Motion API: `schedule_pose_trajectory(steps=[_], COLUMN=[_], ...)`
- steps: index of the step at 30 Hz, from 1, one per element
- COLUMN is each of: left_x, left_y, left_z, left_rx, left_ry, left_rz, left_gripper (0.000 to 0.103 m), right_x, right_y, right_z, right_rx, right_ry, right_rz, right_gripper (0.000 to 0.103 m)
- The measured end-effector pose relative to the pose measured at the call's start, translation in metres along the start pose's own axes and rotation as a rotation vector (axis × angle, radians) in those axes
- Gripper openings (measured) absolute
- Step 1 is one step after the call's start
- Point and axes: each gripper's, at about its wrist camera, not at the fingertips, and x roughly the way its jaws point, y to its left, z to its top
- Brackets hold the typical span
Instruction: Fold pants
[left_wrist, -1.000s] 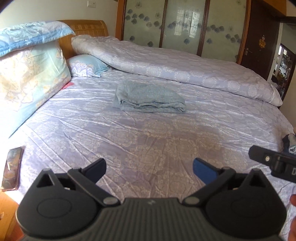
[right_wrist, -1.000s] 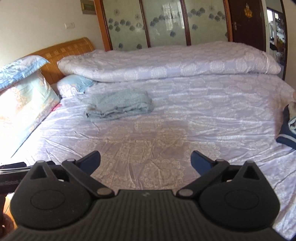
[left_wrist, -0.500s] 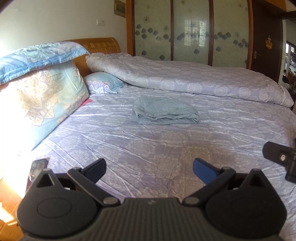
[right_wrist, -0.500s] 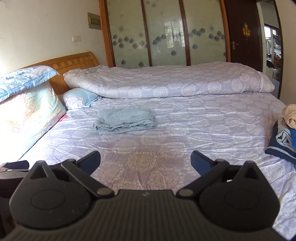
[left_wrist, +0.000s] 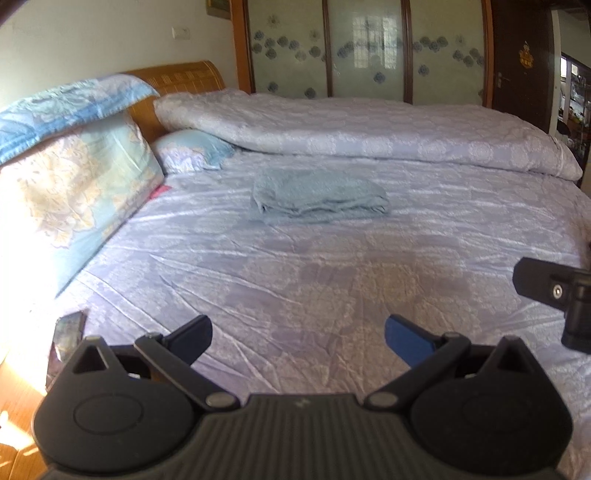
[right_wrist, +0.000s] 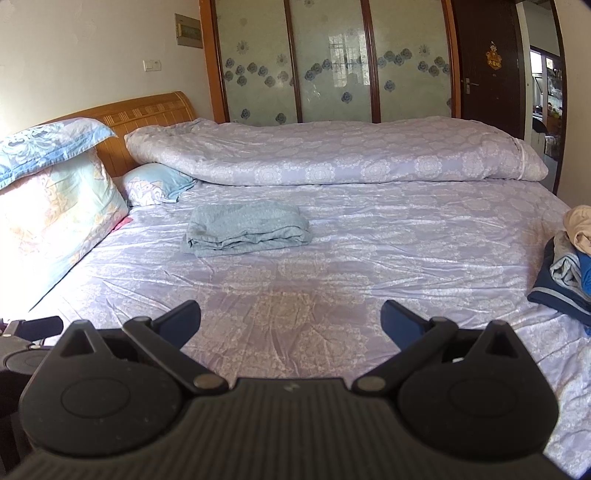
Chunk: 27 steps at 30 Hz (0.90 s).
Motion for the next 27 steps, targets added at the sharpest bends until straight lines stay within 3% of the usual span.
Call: schedule_pose_trajectory(steps=[8,27], left_x=[0.021,0.044], left_y=[-0.02,-0.025], left_z=[-0.007,-0.005], left_rx=[0.05,0.065], left_ry=[0.081,0.142], left_rz=[-0.027,-0.025], left_gripper=[0.103,0.103], right_x=[0.014,0.033], right_y=[-0.005,-0.01], right_z=[-0.009,-0.016], right_rx=[0.018,0.028], right_ry=[0.056,0.119], right_rz=[-0.037,-0.043], right_gripper=[0.103,0.103])
